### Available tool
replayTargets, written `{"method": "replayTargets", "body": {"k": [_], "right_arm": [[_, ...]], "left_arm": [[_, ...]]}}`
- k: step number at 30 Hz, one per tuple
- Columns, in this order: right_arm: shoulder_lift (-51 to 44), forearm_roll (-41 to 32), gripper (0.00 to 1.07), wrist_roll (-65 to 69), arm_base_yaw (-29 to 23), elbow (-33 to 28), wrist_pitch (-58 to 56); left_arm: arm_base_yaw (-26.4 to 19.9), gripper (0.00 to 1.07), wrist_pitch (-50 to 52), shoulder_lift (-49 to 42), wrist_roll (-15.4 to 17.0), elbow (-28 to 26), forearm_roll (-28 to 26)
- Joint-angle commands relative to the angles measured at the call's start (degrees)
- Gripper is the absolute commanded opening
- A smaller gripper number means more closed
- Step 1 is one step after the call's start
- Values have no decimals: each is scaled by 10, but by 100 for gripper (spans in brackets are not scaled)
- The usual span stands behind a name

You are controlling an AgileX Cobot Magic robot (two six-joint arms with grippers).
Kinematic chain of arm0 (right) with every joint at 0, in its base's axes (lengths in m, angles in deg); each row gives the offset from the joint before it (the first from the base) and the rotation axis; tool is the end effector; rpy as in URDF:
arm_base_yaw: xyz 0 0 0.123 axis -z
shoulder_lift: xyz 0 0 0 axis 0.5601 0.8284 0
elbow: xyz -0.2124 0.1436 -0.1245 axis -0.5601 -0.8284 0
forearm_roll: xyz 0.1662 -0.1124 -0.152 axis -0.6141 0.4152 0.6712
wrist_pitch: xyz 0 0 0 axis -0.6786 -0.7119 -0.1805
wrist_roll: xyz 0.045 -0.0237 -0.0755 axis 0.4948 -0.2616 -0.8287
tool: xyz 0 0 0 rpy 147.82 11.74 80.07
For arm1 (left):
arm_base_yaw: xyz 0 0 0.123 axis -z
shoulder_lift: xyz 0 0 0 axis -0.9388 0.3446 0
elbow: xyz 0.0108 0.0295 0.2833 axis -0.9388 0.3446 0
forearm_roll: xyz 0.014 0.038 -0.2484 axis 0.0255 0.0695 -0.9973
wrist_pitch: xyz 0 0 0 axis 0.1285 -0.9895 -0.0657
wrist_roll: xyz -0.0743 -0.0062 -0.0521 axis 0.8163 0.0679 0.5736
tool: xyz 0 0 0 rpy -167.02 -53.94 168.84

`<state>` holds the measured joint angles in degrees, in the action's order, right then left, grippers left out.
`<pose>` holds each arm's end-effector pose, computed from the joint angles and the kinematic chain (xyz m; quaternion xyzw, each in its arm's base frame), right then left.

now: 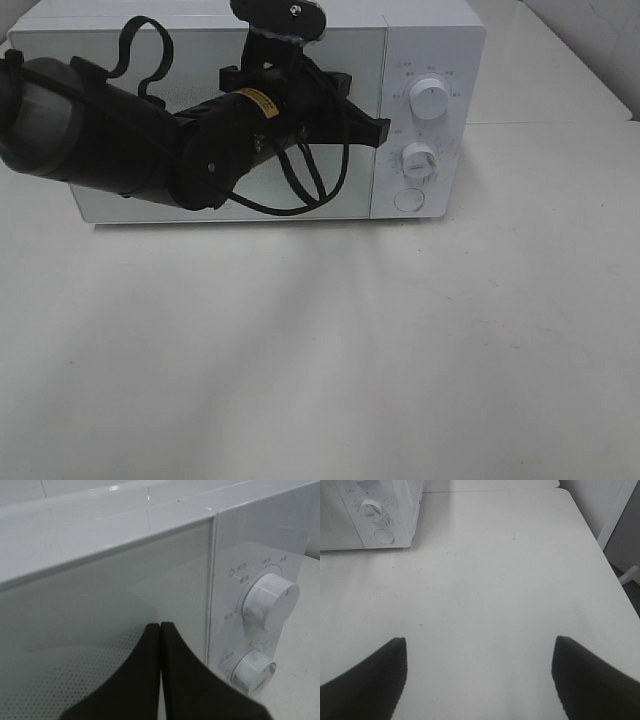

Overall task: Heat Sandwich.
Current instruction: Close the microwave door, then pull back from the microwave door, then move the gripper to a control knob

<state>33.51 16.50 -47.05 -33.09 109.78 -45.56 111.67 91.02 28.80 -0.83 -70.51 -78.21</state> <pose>-0.0054 -0.0032 0.2799 0.0287 0.8466 -0.0125 0.5313 0.3429 -0.2884 0.1805 0.2395 0.7322 -0.1630 0.6164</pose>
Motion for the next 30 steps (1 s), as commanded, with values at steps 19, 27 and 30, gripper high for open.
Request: {"method": "replayTargets", "body": {"k": [19,27,30], "right_arm": [[-16,-1,76,-5,4,-1,6],[-16,-1,76,-5,4,-1,6],[-16,-1,76,-5,4,-1,6]], "left_arm": [[31,10,-64,-134,5,129,-30],[31,104,-314,-191,7,139,-34],[31,104,-373,-204,7,139,-34]]}}
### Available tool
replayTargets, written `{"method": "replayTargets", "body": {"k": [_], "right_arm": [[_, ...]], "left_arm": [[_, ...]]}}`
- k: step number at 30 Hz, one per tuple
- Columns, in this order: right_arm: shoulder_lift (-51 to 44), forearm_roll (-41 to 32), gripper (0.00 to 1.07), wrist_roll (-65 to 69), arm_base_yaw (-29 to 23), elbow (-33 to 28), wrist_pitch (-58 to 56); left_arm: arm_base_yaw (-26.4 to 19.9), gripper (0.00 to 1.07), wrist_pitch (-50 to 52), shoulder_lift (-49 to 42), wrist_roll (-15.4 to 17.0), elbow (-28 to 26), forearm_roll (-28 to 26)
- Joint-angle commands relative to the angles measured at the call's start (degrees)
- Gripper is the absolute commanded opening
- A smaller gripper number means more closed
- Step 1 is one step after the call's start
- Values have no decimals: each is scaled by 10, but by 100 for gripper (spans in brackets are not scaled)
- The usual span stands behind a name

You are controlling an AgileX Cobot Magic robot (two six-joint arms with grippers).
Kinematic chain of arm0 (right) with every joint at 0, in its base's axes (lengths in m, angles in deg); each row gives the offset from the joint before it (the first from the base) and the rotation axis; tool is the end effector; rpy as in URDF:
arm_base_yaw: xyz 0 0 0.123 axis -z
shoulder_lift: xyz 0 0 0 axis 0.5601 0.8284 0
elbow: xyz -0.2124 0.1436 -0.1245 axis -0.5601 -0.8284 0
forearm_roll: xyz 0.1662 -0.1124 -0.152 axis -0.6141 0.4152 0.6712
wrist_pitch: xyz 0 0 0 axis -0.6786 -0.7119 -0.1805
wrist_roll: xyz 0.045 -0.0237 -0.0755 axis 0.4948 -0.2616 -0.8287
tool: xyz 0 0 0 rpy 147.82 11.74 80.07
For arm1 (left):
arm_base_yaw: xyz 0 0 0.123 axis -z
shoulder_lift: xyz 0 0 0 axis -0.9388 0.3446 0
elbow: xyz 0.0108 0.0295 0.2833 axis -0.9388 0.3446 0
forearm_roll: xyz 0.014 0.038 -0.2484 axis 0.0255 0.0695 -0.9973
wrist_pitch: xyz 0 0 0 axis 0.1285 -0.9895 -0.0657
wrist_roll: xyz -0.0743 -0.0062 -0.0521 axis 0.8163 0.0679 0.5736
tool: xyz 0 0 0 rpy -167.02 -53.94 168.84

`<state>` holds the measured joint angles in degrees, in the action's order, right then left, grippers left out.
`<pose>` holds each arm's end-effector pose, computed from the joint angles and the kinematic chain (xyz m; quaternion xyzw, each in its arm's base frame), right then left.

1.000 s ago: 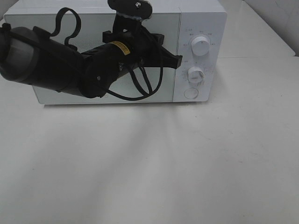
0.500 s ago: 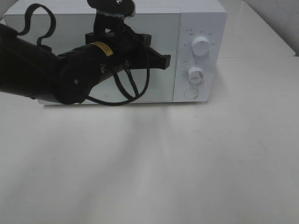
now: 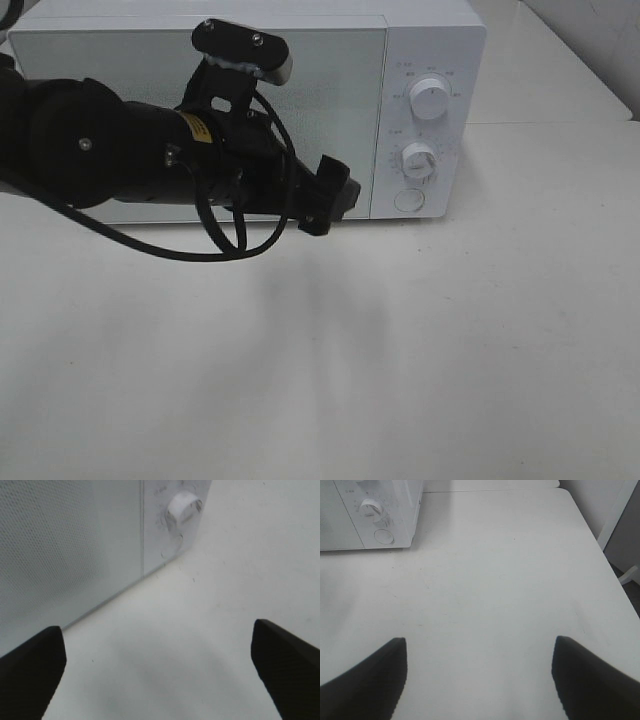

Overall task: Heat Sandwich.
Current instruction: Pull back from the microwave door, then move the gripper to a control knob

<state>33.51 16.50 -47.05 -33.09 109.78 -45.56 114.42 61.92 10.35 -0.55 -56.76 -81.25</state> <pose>-0.0054 -0.0032 0.2799 0.0287 0.8466 -0.0125 0.5313 0.2614 -0.2540 0.2025 0.2991 0.8331 -0.1807 0.4287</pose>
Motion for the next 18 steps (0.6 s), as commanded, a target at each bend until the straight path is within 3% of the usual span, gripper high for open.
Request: {"method": "replayTargets", "body": {"k": [1,10,15,17,18], "right_arm": [[-16,-1,76,-5,4,-1,6],[-16,-1,76,-5,4,-1,6],[-16,-1,76,-5,4,-1,6],[-16,-1,76,-5,4,-1,6],[-16,-1,76,-5,4,-1,6]], "left_arm": [[3,104,-143,-33,4,1,8],[-23,104,-368,-75,17,0,32],[-97,104,-478,-102,30,0,34],[-152,104,-524,-122,30,0,39],[-152,104,-524,-122,30,0,39]]}}
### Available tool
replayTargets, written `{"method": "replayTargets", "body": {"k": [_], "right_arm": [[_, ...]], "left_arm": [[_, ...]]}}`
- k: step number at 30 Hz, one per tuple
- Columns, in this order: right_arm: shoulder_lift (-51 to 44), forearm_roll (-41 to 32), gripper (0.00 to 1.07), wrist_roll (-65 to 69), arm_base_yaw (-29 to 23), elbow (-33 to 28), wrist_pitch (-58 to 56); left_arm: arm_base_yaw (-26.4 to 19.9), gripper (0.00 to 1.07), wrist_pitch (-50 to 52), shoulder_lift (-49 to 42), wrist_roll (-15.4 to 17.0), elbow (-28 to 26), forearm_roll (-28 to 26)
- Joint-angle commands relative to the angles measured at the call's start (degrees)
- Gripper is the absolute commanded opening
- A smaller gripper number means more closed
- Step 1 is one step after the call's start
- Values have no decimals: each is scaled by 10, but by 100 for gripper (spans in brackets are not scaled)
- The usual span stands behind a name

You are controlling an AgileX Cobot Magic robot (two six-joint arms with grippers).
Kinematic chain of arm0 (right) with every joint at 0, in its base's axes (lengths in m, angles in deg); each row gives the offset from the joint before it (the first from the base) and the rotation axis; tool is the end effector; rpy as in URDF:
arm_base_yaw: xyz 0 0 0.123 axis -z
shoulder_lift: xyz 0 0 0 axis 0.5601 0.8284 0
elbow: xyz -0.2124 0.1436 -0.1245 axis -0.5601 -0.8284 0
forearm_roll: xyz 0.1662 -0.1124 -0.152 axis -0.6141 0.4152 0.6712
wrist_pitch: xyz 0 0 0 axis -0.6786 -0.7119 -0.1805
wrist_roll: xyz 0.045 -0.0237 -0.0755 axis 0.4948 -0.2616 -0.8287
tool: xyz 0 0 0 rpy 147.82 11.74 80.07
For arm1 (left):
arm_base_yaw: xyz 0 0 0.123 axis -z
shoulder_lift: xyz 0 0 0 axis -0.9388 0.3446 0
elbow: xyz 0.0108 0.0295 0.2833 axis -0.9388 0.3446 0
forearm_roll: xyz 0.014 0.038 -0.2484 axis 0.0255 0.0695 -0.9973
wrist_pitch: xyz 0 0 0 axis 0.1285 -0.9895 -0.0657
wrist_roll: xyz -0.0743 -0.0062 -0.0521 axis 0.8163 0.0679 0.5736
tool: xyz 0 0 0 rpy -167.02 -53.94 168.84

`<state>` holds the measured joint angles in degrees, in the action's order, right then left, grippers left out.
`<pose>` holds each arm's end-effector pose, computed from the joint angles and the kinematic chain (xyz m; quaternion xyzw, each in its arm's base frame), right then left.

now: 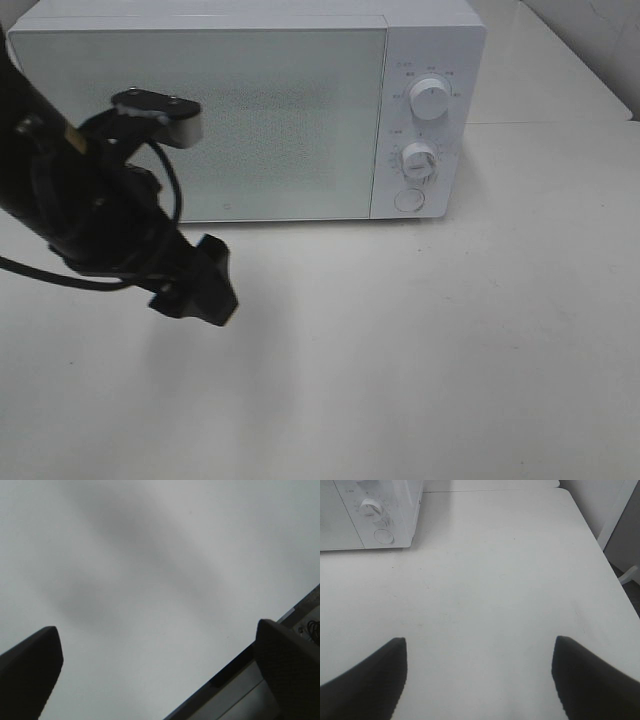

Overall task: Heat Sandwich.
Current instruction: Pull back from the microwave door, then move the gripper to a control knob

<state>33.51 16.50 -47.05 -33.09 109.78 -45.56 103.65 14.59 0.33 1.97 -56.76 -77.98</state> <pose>-0.0054 -0.0032 0.2799 0.0287 0.8466 -0.0125 0.5313 0.2336 -0.1761 0.2181 0.3028 0.9339 -0.1334 0.1355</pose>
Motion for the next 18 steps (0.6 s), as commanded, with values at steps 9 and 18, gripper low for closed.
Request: {"method": "replayTargets", "body": {"k": [9,18], "right_arm": [[-16,-1,76,-5,4,-1,6],[-16,-1,76,-5,4,-1,6]], "left_arm": [[-266,104,-147,-115,15,1,54],[-377,104,-151,-218,38,38,51]]}}
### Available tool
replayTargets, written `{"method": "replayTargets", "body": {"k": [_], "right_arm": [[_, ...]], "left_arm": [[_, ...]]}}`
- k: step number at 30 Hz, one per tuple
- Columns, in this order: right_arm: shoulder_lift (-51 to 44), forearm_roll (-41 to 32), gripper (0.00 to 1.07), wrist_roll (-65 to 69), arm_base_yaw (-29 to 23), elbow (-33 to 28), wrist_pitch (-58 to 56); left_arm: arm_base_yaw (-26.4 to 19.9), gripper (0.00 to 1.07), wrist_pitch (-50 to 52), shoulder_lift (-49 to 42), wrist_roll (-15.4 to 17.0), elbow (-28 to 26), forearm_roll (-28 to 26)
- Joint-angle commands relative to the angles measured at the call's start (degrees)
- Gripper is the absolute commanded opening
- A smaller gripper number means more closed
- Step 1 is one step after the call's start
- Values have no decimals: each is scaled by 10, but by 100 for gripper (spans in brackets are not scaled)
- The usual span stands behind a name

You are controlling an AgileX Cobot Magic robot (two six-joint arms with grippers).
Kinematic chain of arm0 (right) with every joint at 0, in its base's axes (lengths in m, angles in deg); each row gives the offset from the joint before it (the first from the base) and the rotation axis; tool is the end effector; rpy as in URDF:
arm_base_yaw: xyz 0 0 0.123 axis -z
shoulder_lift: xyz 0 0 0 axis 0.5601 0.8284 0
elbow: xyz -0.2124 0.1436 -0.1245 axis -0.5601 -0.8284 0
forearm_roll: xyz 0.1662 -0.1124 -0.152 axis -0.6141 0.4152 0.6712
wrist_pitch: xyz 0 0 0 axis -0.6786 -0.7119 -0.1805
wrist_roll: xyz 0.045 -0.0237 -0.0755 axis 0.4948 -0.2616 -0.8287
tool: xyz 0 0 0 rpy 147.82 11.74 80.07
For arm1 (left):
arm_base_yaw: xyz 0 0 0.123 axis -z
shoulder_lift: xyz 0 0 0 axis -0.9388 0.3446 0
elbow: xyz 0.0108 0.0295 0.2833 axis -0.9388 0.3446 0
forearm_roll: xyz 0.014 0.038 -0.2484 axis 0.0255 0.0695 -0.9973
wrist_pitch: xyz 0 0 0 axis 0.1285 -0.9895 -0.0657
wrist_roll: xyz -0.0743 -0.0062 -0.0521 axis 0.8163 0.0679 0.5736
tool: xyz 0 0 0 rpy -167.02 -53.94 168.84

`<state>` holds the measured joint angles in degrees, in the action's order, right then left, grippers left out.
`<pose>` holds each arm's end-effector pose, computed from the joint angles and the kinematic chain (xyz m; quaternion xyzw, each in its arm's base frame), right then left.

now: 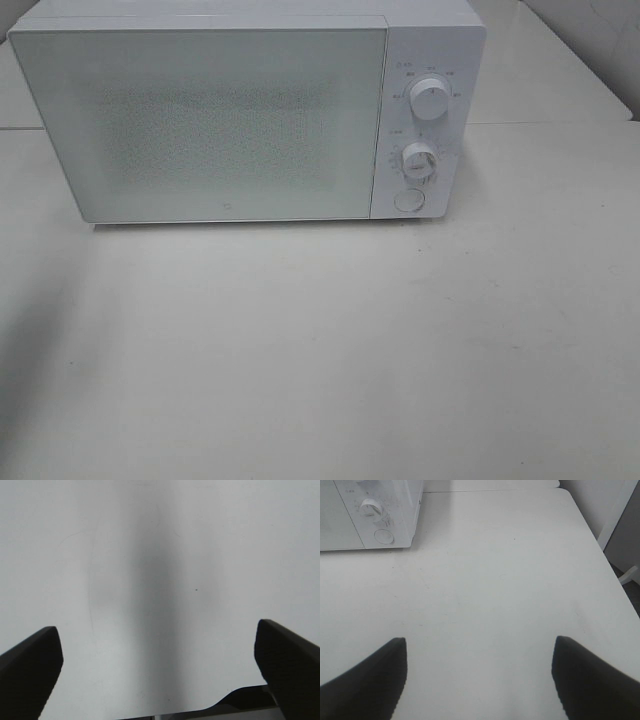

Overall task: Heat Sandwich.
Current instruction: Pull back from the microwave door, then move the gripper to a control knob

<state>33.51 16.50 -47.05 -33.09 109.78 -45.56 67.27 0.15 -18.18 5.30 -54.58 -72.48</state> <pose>-0.0054 -0.0032 0.2799 0.0287 0.8466 -0.0125 0.5313 0.2228 -0.0032 0.2828 0.0173 0.9811 -0.0625 0.1823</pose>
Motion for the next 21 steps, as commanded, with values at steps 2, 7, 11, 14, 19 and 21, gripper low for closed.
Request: {"method": "replayTargets", "body": {"k": [2,7,11,14,19,21], "right_arm": [[-16,-1,76,-5,4,-1,6],[-16,-1,76,-5,4,-1,6],[-16,-1,76,-5,4,-1,6],[-16,-1,76,-5,4,-1,6],[-16,-1,76,-5,4,-1,6],[-16,-1,76,-5,4,-1,6]], "left_arm": [[-14,104,-8,-59,4,30,-2],[-14,104,-14,-137,4,74,10],[-14,104,-14,-202,4,108,18],[-14,104,-14,-255,4,129,22],[-14,104,-14,-351,-1,155,22],[-14,104,-14,-386,-2,167,25]]}}
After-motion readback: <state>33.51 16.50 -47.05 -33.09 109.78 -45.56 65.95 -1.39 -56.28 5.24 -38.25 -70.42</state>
